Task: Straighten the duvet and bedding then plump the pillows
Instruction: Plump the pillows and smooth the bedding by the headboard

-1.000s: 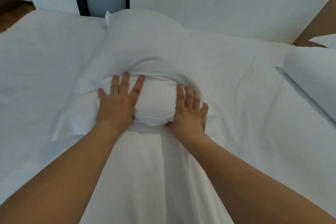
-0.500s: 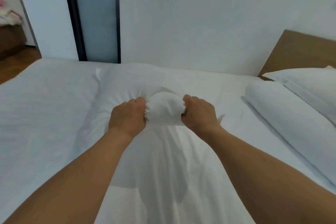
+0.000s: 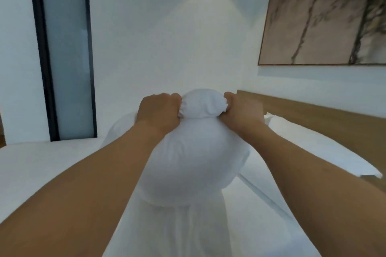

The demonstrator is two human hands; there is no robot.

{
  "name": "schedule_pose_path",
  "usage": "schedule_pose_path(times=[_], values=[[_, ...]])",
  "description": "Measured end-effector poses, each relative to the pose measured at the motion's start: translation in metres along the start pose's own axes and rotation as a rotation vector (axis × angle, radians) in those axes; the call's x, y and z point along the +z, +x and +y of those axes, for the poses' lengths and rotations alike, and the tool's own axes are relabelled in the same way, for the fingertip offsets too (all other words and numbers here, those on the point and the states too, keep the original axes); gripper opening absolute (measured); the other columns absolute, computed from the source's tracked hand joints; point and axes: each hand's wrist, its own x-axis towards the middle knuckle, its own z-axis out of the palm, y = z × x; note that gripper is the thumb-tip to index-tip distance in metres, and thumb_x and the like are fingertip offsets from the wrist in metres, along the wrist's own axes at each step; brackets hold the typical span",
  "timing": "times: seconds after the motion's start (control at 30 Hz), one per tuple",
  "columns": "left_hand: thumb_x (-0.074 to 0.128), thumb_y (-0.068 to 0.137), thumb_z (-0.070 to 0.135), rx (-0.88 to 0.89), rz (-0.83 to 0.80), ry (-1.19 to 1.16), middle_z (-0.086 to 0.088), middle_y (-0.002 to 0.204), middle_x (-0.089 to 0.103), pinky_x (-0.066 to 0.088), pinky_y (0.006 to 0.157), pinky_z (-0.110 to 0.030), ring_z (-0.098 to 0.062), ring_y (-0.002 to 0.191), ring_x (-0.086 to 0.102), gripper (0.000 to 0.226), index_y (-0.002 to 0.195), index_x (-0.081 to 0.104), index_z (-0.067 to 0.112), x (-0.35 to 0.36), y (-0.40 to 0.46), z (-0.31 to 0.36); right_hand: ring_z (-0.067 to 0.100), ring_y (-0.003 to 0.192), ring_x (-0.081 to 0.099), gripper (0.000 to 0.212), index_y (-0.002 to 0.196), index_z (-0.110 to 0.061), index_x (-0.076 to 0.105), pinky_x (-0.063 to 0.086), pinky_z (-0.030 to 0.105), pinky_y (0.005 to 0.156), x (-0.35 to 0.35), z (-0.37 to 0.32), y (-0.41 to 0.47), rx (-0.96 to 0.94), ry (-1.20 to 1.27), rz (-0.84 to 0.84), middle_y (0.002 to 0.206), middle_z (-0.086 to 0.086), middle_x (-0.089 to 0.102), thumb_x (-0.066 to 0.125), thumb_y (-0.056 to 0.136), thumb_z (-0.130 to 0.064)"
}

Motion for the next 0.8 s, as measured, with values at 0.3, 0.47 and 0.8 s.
schedule_pose_path(times=[0.3,0.47,0.8], values=[[0.050,0.087,0.020,0.161,0.031,0.012,-0.006,0.098,0.064,0.034,0.066,-0.031,-0.031,0.087,0.062,0.019,0.105,0.056,0.017,-0.058,0.076,0.150,0.026,0.068,0.050,0.007,0.081,-0.020,0.044,0.035,0.030,0.061,-0.061,0.153,-0.003,0.260,0.121,0.135,0.066,-0.005,0.047,0.048,0.085,-0.025],[0.053,0.088,0.018,0.251,0.156,0.073,-0.011,0.105,0.064,0.032,0.068,-0.032,-0.035,0.093,0.063,0.022,0.110,0.057,0.014,-0.082,0.174,0.213,0.028,0.070,0.052,0.014,0.078,-0.020,0.049,0.038,0.032,0.064,-0.078,0.233,0.061,0.351,0.250,0.363,0.067,-0.003,0.051,0.047,0.087,-0.030],[0.047,0.085,-0.001,0.345,0.479,0.047,-0.011,0.103,0.065,0.030,0.063,-0.035,-0.035,0.090,0.063,0.027,0.107,0.058,0.011,-0.097,0.318,0.354,0.031,0.109,0.058,0.037,0.122,-0.014,0.050,0.042,0.049,0.100,-0.106,0.369,0.167,0.846,0.548,0.678,0.119,0.009,0.061,0.040,0.092,-0.032]])
